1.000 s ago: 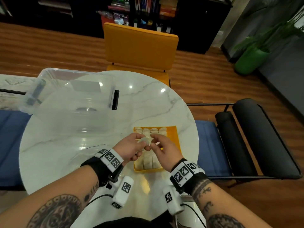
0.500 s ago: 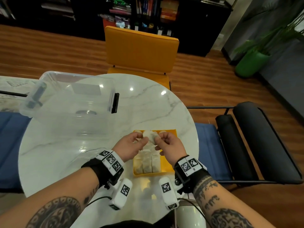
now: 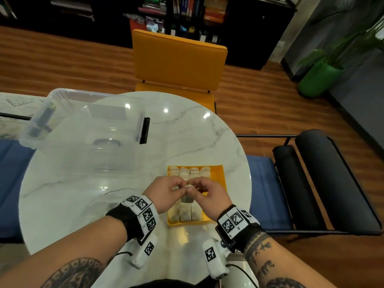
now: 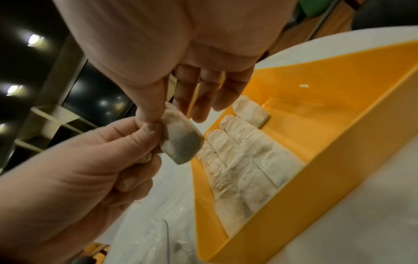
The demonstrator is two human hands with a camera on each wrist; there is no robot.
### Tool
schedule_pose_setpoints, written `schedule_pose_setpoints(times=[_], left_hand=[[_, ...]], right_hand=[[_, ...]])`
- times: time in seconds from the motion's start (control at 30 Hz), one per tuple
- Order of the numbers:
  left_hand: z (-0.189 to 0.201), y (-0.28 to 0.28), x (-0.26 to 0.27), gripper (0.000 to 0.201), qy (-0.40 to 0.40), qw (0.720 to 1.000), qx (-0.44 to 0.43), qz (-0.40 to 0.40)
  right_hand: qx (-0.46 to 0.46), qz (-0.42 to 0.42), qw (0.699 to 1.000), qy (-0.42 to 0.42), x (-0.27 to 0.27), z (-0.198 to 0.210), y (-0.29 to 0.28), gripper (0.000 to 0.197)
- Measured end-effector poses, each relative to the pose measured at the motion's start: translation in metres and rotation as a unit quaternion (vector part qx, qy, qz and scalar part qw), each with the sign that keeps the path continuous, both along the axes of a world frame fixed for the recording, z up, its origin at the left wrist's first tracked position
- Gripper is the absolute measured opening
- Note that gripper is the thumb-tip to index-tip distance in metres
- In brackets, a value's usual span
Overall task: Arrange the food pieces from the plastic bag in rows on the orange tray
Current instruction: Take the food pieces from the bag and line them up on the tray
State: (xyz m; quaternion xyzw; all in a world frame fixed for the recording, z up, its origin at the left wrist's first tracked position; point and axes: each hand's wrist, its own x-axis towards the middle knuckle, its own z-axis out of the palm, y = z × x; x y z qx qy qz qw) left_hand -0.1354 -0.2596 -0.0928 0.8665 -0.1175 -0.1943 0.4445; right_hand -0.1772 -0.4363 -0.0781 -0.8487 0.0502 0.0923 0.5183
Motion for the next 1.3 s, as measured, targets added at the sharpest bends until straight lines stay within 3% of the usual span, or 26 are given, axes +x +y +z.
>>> schedule_pose_setpoints(times=[0.23, 0.37, 0.47, 0.57, 0.7, 0.83, 0.97, 1.3], left_hand=[[-0.007, 0.003, 0.003, 0.013, 0.024, 0.998, 0.023, 0.046], [-0.015, 0.012, 0.01, 0.033, 0.035, 0.985, 0.125, 0.113], [-0.027, 0.015, 0.011, 0.054, 0.07, 0.977, 0.174, 0.101], [-0.036, 0.016, 0.01, 0.056, 0.086, 0.973, 0.198, 0.087], [-0.037, 0.016, 0.011, 0.047, 0.091, 0.974, 0.191, 0.086], [-0.035, 0.016, 0.013, 0.045, 0.099, 0.972, 0.197, 0.087], [-0.033, 0.016, 0.014, 0.045, 0.108, 0.97, 0.199, 0.089], [-0.032, 0.018, 0.015, 0.043, 0.111, 0.97, 0.198, 0.089]], right_hand=[[-0.111, 0.037, 0.992, 0.037, 0.022, 0.001, -0.018, 0.011], [-0.208, 0.029, 0.976, 0.063, 0.051, 0.004, -0.044, 0.006], [-0.29, 0.056, 0.949, 0.112, 0.067, 0.0, -0.054, 0.009], [-0.351, 0.112, 0.915, 0.165, 0.079, -0.008, -0.052, 0.013], [-0.369, 0.14, 0.894, 0.211, 0.089, -0.019, -0.046, 0.013], [-0.395, 0.096, 0.894, 0.186, 0.096, -0.028, -0.044, 0.015], [-0.417, 0.075, 0.887, 0.183, 0.099, -0.033, -0.045, 0.005], [-0.426, 0.056, 0.884, 0.184, 0.103, -0.028, -0.041, 0.02]])
